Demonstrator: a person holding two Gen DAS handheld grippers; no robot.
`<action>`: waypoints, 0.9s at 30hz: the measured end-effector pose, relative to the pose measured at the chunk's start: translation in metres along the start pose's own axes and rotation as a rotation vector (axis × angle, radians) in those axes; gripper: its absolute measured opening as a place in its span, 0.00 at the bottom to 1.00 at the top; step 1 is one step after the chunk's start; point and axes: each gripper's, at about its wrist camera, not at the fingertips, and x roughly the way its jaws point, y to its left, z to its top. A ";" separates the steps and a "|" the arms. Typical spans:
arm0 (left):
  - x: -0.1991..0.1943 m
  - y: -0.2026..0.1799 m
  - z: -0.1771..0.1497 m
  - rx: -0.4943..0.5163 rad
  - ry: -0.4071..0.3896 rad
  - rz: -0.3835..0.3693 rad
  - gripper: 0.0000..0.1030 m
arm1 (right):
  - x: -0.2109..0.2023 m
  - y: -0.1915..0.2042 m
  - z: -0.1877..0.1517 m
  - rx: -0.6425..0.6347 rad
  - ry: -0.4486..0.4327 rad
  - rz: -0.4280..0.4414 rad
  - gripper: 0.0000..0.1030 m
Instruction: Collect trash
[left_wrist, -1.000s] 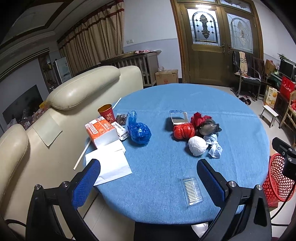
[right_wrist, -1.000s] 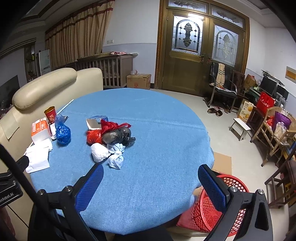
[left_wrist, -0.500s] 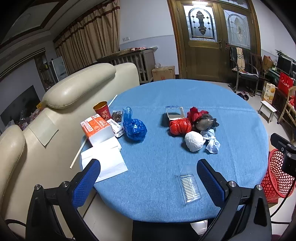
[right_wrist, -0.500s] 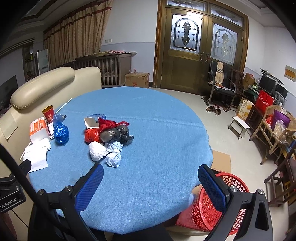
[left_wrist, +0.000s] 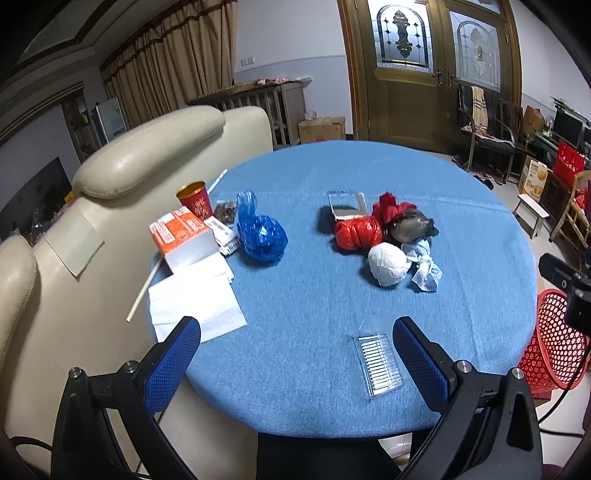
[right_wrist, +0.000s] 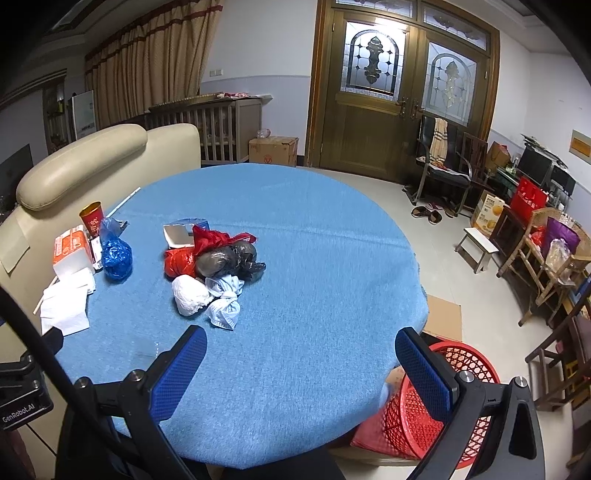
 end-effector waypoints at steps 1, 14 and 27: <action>0.003 0.000 -0.001 -0.002 0.010 -0.008 1.00 | 0.002 -0.002 0.000 0.003 0.000 0.015 1.00; 0.050 -0.024 -0.010 0.042 0.158 -0.204 1.00 | 0.089 -0.014 0.009 0.002 0.113 0.355 0.93; 0.088 -0.038 -0.014 0.004 0.288 -0.366 0.96 | 0.196 0.029 0.027 0.017 0.328 0.539 0.47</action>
